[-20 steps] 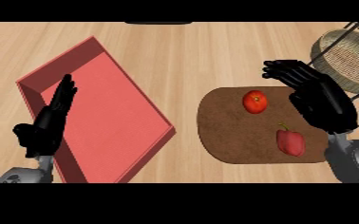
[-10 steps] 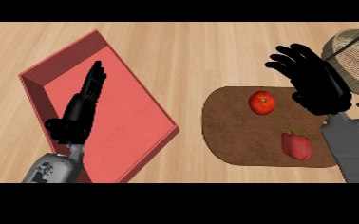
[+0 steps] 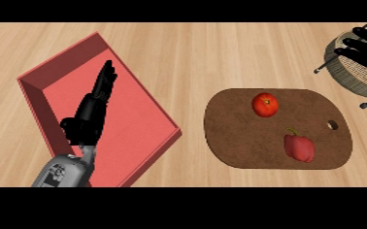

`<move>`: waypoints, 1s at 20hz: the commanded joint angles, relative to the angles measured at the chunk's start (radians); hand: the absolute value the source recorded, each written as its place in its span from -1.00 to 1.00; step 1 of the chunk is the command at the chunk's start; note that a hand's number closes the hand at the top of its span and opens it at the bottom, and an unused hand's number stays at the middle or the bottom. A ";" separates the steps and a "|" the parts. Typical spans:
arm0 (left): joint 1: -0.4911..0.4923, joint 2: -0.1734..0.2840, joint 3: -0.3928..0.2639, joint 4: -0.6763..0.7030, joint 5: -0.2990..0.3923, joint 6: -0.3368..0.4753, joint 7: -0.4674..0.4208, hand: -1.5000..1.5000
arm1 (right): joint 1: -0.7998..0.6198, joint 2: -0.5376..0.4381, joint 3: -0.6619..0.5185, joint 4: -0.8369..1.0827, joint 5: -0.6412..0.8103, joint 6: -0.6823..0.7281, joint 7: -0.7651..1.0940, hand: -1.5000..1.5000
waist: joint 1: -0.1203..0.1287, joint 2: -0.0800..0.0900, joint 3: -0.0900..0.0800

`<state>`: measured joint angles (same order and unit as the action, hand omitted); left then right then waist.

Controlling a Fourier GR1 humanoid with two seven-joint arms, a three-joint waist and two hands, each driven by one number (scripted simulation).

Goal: Pick the tomato from the cutting board and place it in the tiered basket

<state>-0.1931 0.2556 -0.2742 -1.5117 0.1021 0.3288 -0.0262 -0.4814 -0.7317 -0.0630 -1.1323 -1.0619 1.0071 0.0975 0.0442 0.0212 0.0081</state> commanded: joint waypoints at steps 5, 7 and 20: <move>-0.022 -0.016 -0.004 0.002 -0.017 0.026 0.039 0.00 | -0.172 -0.214 -0.110 -0.183 0.356 0.200 -0.033 -1.00 | -0.010 -0.013 -0.002; -0.009 -0.039 -0.015 0.016 -0.021 0.037 0.020 0.00 | -0.179 -0.199 -0.113 -0.277 0.473 0.199 -0.049 -1.00 | -0.013 -0.011 -0.002; 0.003 -0.082 -0.043 0.027 -0.099 0.076 0.016 0.00 | -0.187 -0.026 -0.006 -0.461 1.064 0.145 -0.257 -1.00 | -0.019 -0.012 -0.006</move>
<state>-0.2050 0.2100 -0.2946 -1.5093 0.0404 0.3787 0.0198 -0.6421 -0.7904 -0.1012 -1.6138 -0.1360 1.0685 -0.0197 0.0290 0.0092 0.0032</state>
